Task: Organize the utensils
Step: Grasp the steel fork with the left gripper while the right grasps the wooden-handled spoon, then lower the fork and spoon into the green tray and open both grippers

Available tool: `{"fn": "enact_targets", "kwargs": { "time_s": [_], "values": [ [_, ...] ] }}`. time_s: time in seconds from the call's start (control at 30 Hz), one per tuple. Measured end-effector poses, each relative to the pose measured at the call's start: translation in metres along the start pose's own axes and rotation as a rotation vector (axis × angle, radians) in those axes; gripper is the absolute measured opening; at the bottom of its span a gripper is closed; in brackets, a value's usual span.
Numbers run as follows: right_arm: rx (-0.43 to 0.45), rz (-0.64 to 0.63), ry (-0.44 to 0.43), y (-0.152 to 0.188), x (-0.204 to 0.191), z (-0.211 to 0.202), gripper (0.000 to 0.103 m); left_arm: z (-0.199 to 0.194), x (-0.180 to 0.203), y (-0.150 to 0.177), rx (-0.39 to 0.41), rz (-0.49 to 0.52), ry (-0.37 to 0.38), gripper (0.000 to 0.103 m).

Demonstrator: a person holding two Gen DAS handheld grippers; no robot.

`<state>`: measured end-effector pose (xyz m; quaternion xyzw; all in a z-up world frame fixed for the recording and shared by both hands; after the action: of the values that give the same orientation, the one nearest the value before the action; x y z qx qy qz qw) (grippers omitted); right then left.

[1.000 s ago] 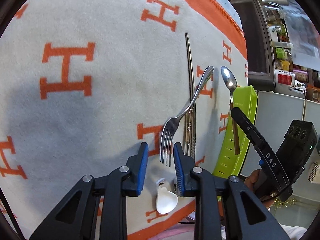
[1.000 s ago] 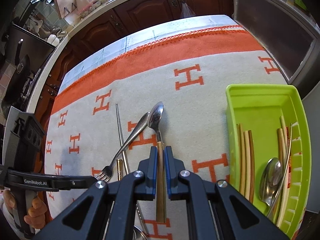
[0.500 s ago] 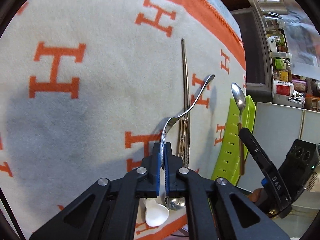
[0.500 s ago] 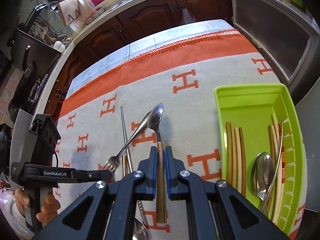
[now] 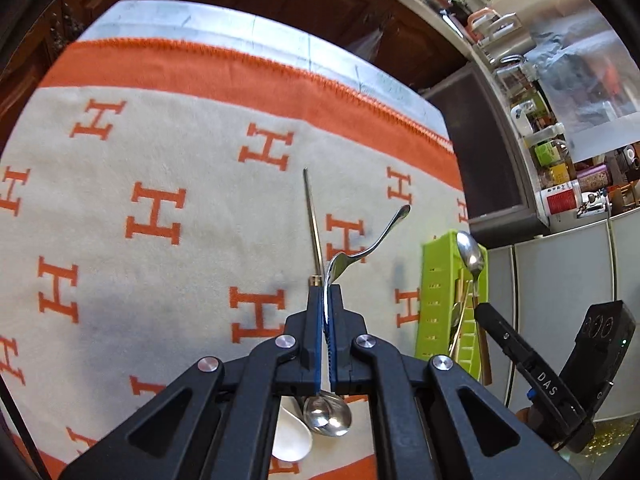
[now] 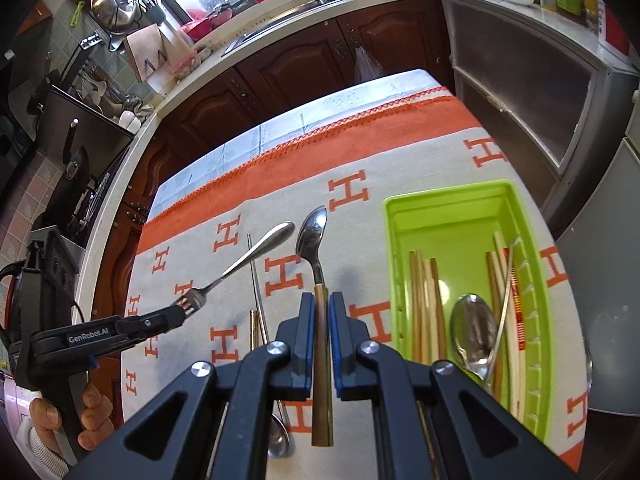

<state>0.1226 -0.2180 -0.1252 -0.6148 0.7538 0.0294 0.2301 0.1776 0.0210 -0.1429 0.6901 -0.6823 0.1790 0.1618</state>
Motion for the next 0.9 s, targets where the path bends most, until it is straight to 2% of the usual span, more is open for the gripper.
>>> {"fn": "enact_targets", "kwargs": {
  "time_s": [0.13, 0.3, 0.5, 0.67, 0.8, 0.87, 0.9],
  "values": [
    [0.022, 0.014, 0.010, 0.008, 0.013, -0.019, 0.006, -0.015, 0.024, 0.016, 0.041, 0.053, -0.017, 0.000],
    [0.039, 0.055, 0.043, 0.023, 0.043, -0.039, 0.006, -0.017, 0.061, 0.042, 0.016, 0.164, -0.046, 0.000],
    [0.033, 0.107, 0.067, 0.050, 0.082, -0.053, 0.007, -0.007, 0.109, 0.083, -0.093, 0.389, -0.139, 0.000],
    [0.016, 0.129, 0.067, 0.071, 0.100, -0.056, 0.007, 0.011, 0.158, 0.113, -0.207, 0.629, -0.228, 0.000],
    [-0.018, 0.128, 0.060, 0.084, 0.108, -0.050, 0.007, 0.043, 0.188, 0.122, -0.311, 0.793, -0.307, 0.002],
    [-0.036, 0.119, 0.067, 0.089, 0.110, -0.045, 0.007, 0.057, 0.197, 0.121, -0.340, 0.841, -0.344, 0.002],
    [-0.046, 0.115, 0.067, 0.091, 0.110, -0.043, 0.007, 0.064, 0.202, 0.119, -0.347, 0.859, -0.362, 0.006]
  ]
}}
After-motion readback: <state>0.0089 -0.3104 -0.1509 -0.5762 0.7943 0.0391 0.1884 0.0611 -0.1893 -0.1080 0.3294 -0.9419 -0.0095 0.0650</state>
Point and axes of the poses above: each gripper's, at about its wrist camera, not at the fingertips, and z roughly the way its jaws point, x to its right, y to its underside, the point moved 5 cm from there along z, roughly the way its jaws point, and after that the axes turned 13 degrees about -x, right-handed, at the moved point
